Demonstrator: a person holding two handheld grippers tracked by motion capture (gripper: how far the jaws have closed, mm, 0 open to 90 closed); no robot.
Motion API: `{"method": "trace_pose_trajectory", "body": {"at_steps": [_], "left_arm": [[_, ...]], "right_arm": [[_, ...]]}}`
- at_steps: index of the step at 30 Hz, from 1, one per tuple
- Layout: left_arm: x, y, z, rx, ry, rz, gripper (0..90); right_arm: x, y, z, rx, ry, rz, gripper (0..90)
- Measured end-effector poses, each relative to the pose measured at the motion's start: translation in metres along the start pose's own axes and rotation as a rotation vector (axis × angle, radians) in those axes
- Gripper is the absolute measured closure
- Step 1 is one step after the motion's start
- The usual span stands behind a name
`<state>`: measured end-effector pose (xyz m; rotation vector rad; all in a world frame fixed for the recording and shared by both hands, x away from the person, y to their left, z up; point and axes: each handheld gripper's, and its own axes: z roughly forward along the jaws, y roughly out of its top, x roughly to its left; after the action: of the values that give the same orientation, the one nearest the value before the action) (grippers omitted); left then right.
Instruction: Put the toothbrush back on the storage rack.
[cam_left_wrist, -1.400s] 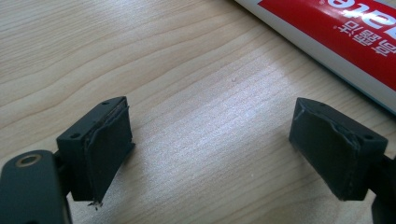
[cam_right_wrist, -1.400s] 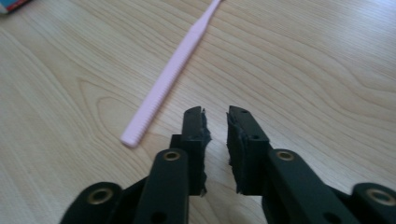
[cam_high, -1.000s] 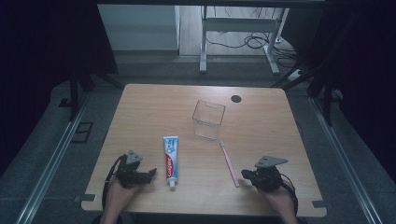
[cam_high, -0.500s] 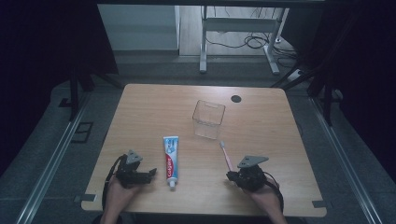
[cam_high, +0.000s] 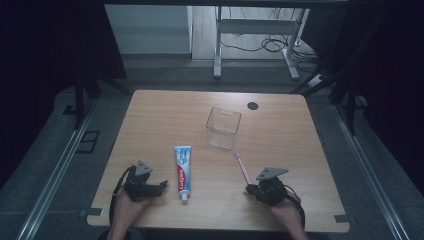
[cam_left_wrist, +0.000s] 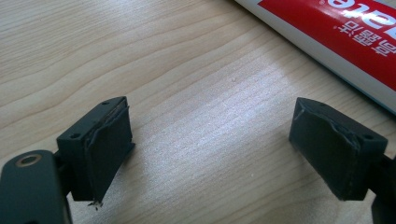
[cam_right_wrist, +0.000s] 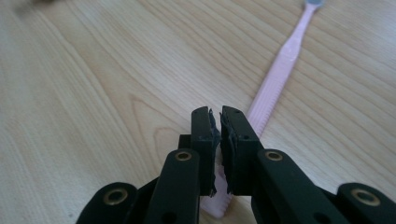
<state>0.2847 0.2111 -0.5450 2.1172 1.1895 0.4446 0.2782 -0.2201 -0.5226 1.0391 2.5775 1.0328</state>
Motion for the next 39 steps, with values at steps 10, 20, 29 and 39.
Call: {"method": "trace_pose_trajectory", "body": {"at_steps": [10, 20, 29, 39], "left_arm": [[0.0, 0.0, 0.0, 0.0, 0.001, 0.0, 13.2], [0.0, 0.0, 0.0, 0.0, 0.0, -0.001, 13.2], [0.0, 0.0, 0.0, 0.0, -0.001, 0.0, 13.2], [0.0, 0.0, 0.0, 0.0, 0.0, 0.0, 13.2]], "right_arm": [[-0.012, -0.004, -0.006, -0.001, -0.025, 0.03, 83.2], [-0.027, -0.01, -0.012, 0.006, -0.067, 0.059, 83.1], [-0.035, -0.013, -0.014, 0.017, -0.08, 0.078, 82.2], [-0.037, -0.008, -0.028, 0.03, -0.083, 0.072, 74.5]]}}
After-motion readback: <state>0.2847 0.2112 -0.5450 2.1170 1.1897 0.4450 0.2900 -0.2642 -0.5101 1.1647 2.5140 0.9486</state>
